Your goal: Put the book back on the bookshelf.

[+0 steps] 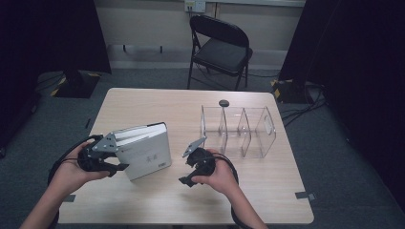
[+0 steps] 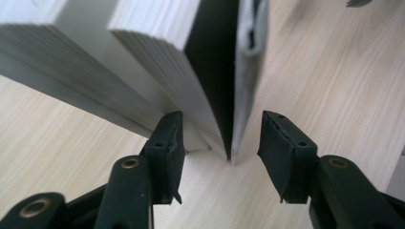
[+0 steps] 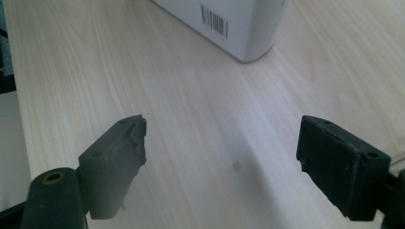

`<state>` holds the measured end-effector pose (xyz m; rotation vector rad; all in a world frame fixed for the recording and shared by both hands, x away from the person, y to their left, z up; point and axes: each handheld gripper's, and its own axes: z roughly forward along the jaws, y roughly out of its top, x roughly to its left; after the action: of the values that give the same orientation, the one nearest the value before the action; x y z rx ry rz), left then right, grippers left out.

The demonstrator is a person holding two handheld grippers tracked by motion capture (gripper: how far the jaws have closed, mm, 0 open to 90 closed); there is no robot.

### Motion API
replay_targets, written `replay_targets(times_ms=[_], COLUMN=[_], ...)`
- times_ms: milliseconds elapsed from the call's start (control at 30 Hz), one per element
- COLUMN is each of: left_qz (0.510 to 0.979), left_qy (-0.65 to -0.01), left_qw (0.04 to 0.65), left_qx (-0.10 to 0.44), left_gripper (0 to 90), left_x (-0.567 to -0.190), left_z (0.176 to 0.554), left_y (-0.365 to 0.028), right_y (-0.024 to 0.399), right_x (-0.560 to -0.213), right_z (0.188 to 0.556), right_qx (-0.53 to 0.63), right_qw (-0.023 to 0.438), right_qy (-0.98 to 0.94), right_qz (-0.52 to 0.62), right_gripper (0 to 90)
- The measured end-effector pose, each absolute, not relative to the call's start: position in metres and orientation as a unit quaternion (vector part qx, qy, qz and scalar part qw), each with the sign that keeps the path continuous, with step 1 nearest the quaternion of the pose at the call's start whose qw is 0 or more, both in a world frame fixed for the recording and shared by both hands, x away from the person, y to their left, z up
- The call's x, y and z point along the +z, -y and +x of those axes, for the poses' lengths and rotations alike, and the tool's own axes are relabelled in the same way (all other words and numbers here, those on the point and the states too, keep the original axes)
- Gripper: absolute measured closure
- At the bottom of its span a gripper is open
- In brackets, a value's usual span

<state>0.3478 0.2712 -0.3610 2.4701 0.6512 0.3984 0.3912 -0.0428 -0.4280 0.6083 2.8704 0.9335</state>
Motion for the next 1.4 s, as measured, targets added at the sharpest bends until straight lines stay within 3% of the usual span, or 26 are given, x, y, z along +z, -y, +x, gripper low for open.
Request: replay_targets(times_ms=[700, 1400], left_qz=[0.911, 0.908], left_qy=[-0.256, -0.264], left_qw=[0.284, 0.292], left_qx=[0.154, 0.143], left_gripper=[37.8, 34.5], left_x=[-0.374, -0.392], left_z=[0.347, 0.342], left_y=[-0.276, -0.284], right_y=[0.026, -0.006], right_x=[-0.381, -0.335], right_z=[0.421, 0.439], right_qx=[0.284, 0.291], right_qw=[0.035, 0.043], right_qy=[-0.944, -0.948], right_qz=[0.166, 0.124], right_gripper=[16.3, 16.3])
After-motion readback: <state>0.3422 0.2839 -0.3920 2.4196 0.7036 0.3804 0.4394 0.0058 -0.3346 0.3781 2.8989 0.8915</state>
